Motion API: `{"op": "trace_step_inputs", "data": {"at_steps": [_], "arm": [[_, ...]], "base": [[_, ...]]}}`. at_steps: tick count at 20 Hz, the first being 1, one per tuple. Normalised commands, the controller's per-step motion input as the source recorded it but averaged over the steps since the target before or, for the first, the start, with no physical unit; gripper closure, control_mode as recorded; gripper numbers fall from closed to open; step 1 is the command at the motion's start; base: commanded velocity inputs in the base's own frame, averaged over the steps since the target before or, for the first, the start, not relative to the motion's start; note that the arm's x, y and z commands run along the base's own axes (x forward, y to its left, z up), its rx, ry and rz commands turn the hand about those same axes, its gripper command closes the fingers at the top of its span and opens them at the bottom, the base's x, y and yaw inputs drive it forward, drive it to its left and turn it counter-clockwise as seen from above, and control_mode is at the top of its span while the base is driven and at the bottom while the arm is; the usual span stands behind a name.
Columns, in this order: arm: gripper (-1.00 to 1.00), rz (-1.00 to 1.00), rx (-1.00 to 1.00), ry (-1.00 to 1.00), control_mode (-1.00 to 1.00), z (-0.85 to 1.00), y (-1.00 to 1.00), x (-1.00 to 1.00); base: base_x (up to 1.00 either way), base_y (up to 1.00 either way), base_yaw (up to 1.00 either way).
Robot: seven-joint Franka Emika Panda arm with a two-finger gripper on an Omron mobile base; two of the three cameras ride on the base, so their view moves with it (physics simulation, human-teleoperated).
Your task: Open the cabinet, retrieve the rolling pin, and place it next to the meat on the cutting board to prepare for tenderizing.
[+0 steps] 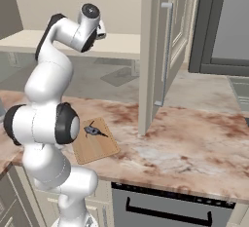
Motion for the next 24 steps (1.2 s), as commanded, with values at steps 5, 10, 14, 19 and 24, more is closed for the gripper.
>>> {"op": "trace_step_inputs", "data": {"at_steps": [5,10,14,19,24], "arm": [[1.0,0.0,0.03,-0.1,-1.0,-0.17,0.1,-0.65],[1.0,0.0,0.07,-0.2,-1.0,-0.11,0.0,-1.0],[1.0,0.0,0.11,-0.14,-1.0,0.0,0.0,-1.0],[1.0,0.0,0.13,-0.02,-1.0,0.0,-0.02,-1.0],[1.0,0.0,0.05,0.0,-1.0,-0.01,-0.07,-1.0]], "base": [[0.0,0.0,0.0],[0.0,0.0,0.0],[0.0,0.0,0.0],[0.0,0.0,0.0],[0.0,0.0,0.0]]}}
